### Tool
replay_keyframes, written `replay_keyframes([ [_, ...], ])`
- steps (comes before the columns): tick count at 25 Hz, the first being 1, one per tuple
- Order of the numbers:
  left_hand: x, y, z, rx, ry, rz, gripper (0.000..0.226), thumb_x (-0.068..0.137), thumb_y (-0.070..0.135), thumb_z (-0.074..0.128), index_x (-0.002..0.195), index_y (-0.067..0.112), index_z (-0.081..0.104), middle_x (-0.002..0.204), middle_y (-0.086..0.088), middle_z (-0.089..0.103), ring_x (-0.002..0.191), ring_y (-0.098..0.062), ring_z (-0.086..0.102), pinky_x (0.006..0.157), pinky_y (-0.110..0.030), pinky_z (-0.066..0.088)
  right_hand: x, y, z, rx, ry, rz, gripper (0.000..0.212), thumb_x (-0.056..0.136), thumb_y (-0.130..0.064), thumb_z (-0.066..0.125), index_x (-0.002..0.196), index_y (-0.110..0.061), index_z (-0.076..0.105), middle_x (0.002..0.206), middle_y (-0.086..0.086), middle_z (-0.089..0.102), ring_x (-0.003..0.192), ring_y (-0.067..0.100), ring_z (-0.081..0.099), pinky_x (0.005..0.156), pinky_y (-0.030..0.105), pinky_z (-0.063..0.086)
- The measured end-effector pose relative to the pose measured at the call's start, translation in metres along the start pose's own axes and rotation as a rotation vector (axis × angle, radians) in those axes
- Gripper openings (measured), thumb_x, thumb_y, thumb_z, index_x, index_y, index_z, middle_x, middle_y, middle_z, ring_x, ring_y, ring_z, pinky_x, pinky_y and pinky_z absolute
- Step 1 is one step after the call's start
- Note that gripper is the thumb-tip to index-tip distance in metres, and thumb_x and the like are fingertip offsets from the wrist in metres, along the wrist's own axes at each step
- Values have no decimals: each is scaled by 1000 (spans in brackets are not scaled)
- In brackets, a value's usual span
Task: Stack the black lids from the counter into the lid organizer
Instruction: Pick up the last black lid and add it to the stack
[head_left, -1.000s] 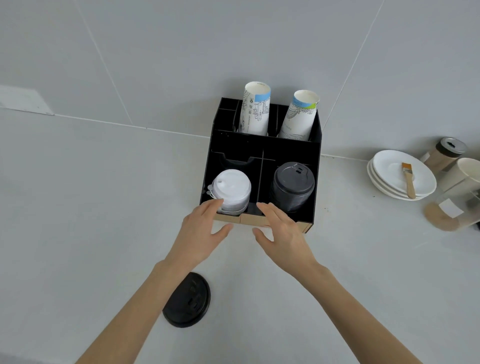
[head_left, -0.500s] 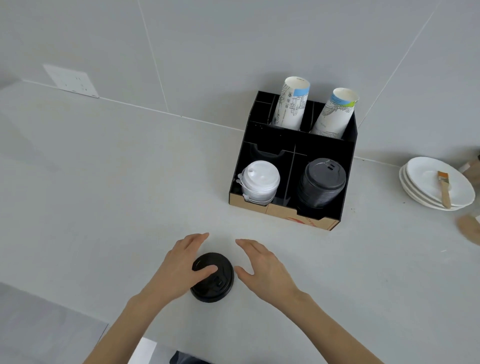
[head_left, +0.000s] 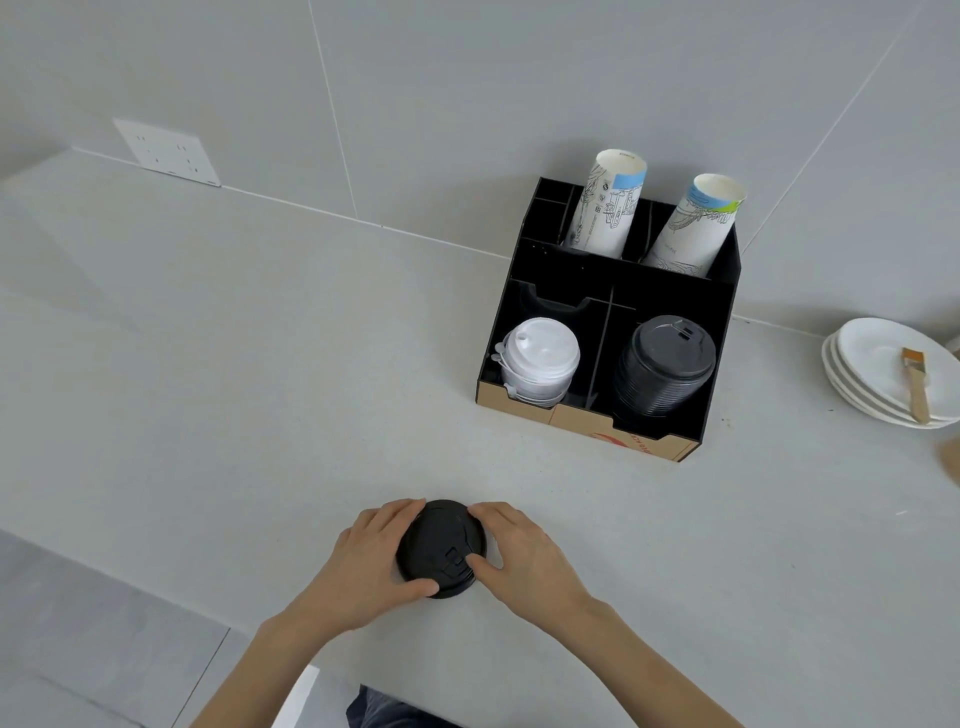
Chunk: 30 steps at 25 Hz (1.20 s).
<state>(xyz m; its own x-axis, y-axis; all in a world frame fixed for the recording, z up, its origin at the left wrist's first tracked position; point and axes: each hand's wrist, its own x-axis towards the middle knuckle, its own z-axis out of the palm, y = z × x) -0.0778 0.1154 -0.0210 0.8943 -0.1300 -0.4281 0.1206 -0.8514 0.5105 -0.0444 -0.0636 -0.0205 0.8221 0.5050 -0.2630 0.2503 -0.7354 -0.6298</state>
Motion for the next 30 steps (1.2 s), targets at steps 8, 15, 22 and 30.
replay_keyframes([
  [8, 2, -5, 5, 53, 34, 36, 101, 46, 65, 28, 139, 28, 14, 146, 9, 24, 131, -16, 23, 107, -32, 24, 3, 2, 5, 6, 29, -1, 44, 89, -21, 48, 131, -18, 36, 136, -1, 44, 125, 16, 38, 104, 30, 39],
  [15, 5, 0, 7, -1, 44, 59, 100, 49, 67, 31, 138, 26, 17, 146, 7, 25, 130, -15, 26, 108, -32, 25, 2, 7, 3, 109, 66, 5, 42, 90, -17, 46, 131, -16, 37, 135, 3, 46, 123, 16, 42, 104, 23, 33],
  [22, 16, 21, 6, -13, 65, 150, 96, 53, 68, 31, 139, 28, 14, 147, 9, 20, 129, -13, 25, 108, -30, 25, -2, 15, -19, 193, 152, 16, 39, 89, -13, 48, 127, -17, 44, 130, 4, 52, 116, 16, 47, 99, 22, 37],
  [30, 28, 47, 0, -24, 70, 207, 99, 52, 69, 31, 139, 26, 13, 148, 8, 21, 132, -14, 22, 109, -30, 23, -4, 24, -42, 223, 239, -12, 35, 87, -8, 50, 122, -15, 50, 124, 4, 56, 104, 7, 49, 90, 5, 34],
])
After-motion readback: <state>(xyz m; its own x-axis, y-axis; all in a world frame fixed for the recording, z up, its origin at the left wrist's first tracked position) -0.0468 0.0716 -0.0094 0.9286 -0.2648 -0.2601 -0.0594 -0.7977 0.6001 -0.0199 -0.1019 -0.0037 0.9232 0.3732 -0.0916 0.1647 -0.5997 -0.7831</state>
